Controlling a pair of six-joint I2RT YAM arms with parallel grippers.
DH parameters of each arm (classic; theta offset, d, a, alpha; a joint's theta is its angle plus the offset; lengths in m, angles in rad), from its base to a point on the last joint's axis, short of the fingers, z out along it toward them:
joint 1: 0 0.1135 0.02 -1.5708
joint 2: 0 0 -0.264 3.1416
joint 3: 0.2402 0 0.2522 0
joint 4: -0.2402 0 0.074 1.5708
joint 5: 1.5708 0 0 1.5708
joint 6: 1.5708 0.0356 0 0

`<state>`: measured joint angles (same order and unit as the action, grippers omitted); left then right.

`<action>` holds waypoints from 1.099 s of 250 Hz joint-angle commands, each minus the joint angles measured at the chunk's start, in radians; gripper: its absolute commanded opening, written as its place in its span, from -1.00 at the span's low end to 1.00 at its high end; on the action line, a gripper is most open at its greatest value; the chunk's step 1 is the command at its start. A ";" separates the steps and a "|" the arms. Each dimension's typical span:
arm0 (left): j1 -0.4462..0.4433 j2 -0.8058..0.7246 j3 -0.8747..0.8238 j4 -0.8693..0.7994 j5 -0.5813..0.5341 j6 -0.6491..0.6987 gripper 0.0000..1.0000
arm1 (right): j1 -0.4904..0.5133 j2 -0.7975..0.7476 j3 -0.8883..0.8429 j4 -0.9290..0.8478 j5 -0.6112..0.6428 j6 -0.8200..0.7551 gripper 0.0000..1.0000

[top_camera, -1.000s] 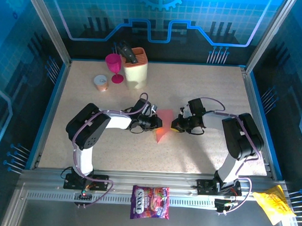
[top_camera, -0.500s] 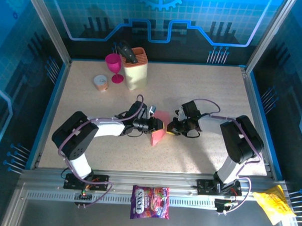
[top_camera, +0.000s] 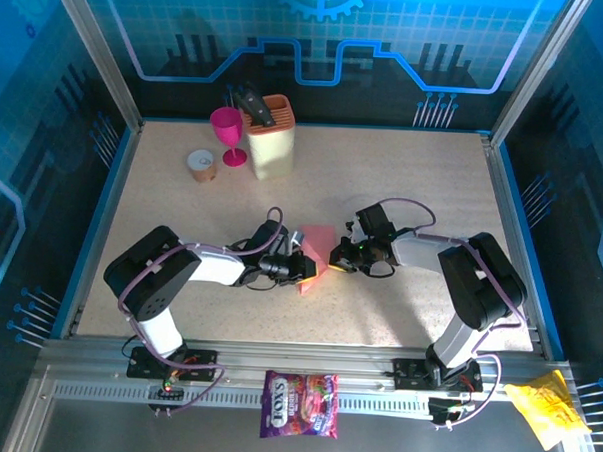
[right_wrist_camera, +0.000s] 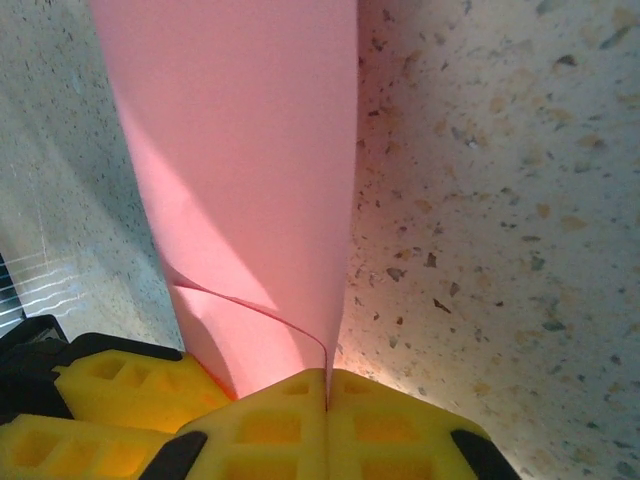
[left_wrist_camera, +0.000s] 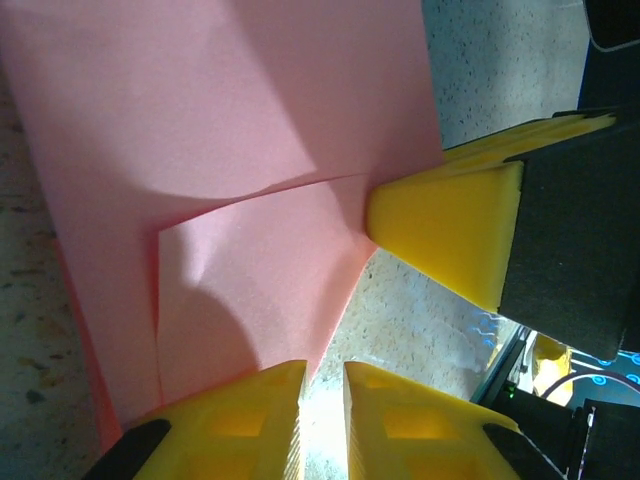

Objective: Fold a paper plane with a square sheet of paper (pick it up from the middle)
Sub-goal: Fold the wing for the fifth time at the center of the table.

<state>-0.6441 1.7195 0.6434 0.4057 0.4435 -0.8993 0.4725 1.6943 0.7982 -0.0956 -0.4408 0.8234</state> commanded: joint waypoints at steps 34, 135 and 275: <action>0.059 0.050 -0.008 0.042 0.004 0.036 -0.65 | 0.017 0.019 0.031 0.009 0.004 0.011 -0.56; 0.112 0.087 -0.005 0.035 0.069 0.089 -0.68 | 0.014 0.099 0.077 0.016 -0.010 -0.004 -0.53; 0.143 -0.097 0.023 -0.086 0.021 0.138 0.06 | -0.001 0.067 0.070 0.051 0.004 0.023 -1.00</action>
<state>-0.5106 1.7214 0.6598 0.4019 0.5274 -0.8009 0.4652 1.8004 0.8921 -0.0353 -0.4610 0.8242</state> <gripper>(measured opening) 0.488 0.050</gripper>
